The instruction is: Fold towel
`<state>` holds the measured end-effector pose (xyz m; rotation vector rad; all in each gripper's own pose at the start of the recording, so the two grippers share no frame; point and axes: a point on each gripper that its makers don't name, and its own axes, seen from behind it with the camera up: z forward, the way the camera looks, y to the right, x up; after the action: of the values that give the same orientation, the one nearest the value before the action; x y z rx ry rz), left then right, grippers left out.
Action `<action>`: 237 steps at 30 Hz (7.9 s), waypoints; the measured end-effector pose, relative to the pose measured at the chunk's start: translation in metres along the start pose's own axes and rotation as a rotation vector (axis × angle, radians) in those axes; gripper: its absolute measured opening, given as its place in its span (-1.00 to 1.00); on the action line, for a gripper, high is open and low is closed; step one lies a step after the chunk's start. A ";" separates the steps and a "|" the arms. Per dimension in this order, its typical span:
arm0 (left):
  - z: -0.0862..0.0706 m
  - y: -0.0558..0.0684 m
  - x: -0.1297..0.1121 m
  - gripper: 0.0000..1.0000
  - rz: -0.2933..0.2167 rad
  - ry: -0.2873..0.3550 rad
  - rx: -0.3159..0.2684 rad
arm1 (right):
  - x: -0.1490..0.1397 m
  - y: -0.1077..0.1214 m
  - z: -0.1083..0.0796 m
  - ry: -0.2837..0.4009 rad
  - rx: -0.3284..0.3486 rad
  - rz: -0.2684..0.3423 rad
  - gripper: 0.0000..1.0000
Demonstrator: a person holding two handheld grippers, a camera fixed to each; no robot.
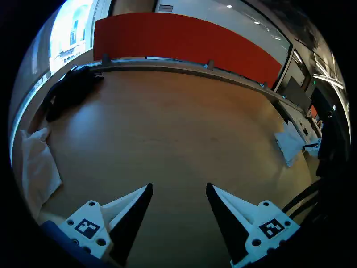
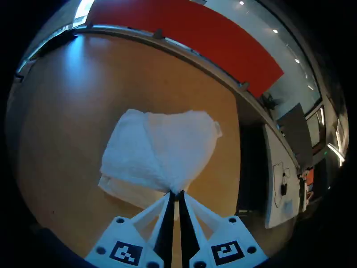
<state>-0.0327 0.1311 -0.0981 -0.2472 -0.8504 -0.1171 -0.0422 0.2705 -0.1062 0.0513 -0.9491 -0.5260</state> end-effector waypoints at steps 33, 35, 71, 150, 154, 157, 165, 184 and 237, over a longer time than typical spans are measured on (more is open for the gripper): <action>-0.007 -0.009 -0.003 0.76 -0.002 -0.003 0.020 | -0.056 -0.022 0.014 -0.102 -0.018 0.102 -0.31; -0.007 -0.009 -0.003 0.76 -0.003 -0.004 0.021 | -0.056 -0.023 0.012 -0.092 -0.016 0.109 -0.02; -0.017 -0.024 -0.006 0.77 -0.041 0.010 0.062 | 0.074 -0.040 0.041 0.111 0.074 0.066 0.27; -0.014 -0.021 -0.004 0.76 -0.025 0.011 0.037 | 0.036 -0.123 -0.004 0.044 0.327 -0.042 -0.87; -0.013 -0.020 -0.004 0.76 -0.024 0.010 0.037 | 0.029 -0.126 -0.001 0.028 0.329 -0.045 -0.87; -0.013 -0.020 -0.004 0.76 -0.021 0.010 0.036 | 0.029 -0.126 0.001 0.028 0.325 -0.040 -0.87; -0.013 -0.019 -0.004 0.76 -0.019 0.010 0.035 | 0.035 -0.124 0.003 0.043 0.321 -0.031 -0.51; -0.012 -0.016 -0.004 0.76 -0.017 0.008 0.032 | 0.049 -0.106 -0.003 0.124 0.253 0.048 1.00; -0.017 -0.019 -0.012 0.76 -0.010 -0.016 0.062 | 0.073 -0.036 0.075 0.153 0.036 0.357 1.00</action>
<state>-0.0317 0.1078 -0.1144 -0.1861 -0.8695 -0.0976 -0.0815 0.2197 -0.0162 -0.0448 -0.7951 -0.1720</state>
